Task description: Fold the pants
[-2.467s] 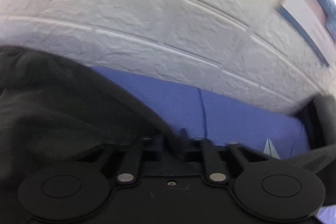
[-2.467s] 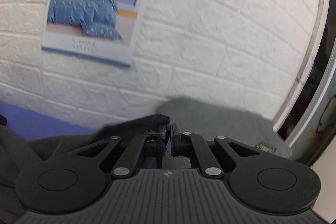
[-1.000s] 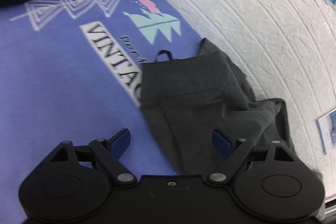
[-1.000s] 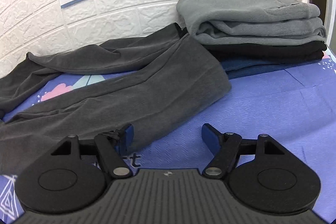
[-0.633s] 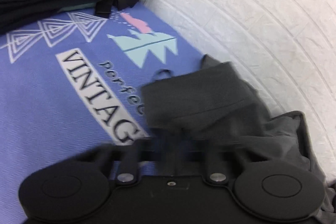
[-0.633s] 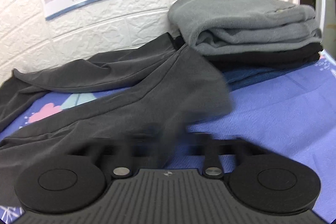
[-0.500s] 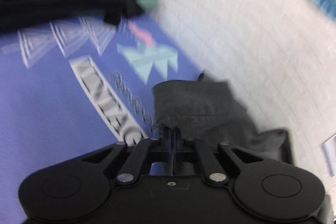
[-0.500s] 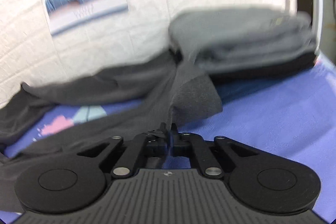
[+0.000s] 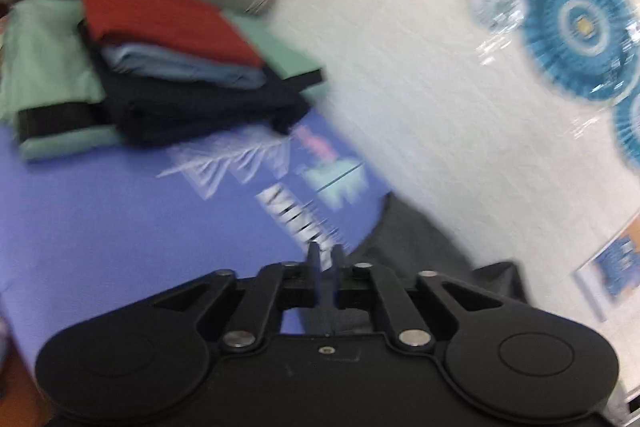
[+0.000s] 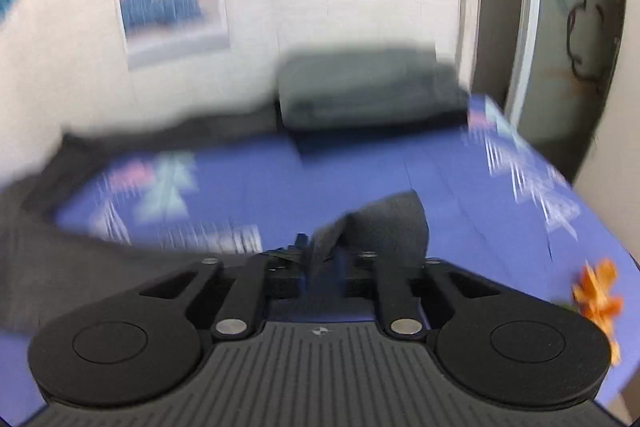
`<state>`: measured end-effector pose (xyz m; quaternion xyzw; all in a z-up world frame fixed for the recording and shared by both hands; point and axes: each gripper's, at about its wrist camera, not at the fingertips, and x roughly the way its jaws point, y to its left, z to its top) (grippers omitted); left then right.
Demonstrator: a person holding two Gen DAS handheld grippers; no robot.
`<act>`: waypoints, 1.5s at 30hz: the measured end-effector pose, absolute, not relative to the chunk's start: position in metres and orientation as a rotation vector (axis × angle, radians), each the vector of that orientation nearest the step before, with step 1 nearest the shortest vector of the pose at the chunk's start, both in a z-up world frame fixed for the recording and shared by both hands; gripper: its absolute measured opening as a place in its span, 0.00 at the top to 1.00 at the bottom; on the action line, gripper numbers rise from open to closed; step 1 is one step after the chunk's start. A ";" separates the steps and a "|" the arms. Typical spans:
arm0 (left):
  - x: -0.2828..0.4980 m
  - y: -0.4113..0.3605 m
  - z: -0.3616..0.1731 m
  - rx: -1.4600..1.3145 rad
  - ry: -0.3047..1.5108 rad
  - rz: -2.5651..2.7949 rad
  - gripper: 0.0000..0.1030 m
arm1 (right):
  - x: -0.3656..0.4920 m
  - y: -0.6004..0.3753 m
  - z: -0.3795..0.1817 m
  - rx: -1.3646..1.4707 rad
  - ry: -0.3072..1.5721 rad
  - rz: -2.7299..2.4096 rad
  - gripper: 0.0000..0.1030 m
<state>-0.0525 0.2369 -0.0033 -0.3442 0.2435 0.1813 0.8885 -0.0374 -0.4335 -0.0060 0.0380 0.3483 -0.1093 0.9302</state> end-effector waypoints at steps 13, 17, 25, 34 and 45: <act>0.008 0.225 -0.026 -0.680 0.612 0.273 0.00 | -0.035 -0.453 -0.001 -0.028 0.624 -0.311 0.07; 0.038 0.223 -0.029 -0.641 0.614 0.269 0.00 | -0.014 -0.473 -0.017 -0.012 0.671 -0.305 0.07; 0.088 0.219 -0.045 -0.614 0.693 0.225 0.00 | 0.028 -0.481 -0.052 -0.010 0.806 -0.226 0.19; 0.122 0.216 -0.068 -0.603 0.748 0.263 0.27 | 0.048 -0.482 -0.037 0.033 0.624 -0.324 0.94; 0.044 0.238 -0.031 -0.658 0.619 0.311 0.00 | 0.009 -0.456 -0.031 0.022 0.570 -0.351 0.05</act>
